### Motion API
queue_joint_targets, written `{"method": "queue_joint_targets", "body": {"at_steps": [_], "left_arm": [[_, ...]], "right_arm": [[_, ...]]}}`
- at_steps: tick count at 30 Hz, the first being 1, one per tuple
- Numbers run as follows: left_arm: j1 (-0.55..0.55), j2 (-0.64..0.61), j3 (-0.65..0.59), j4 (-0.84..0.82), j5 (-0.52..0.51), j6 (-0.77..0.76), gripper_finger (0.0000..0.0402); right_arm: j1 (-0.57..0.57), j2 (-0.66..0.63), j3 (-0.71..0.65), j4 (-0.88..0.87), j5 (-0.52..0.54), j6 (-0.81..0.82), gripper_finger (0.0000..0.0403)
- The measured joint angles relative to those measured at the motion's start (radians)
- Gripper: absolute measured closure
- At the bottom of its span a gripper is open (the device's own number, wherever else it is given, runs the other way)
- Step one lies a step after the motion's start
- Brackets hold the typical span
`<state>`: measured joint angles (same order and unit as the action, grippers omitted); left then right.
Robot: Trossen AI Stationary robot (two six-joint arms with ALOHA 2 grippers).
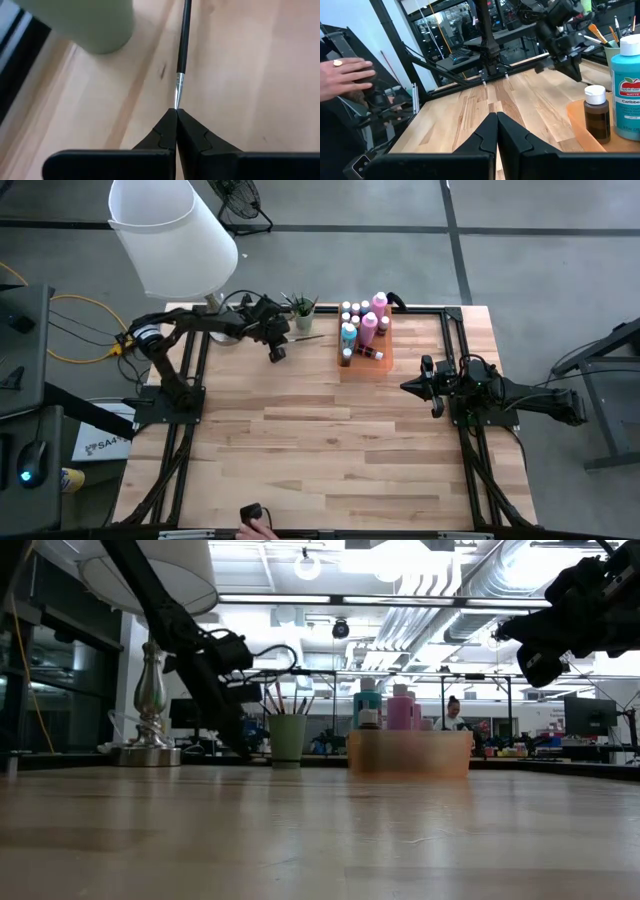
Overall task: Pick & Place Paint Supplies
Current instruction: Put the black paint brush into the green cup
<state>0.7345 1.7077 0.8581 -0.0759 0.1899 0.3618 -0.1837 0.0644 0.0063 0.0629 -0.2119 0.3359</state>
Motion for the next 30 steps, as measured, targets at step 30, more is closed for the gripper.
{"method": "queue_joint_targets", "body": {"at_steps": [30], "left_arm": [[-0.307,-0.303,0.493,-0.734,-0.462,0.184,0.0401]], "right_arm": [[0.0,0.0,0.0,0.0,0.0,0.0,0.0401]]}}
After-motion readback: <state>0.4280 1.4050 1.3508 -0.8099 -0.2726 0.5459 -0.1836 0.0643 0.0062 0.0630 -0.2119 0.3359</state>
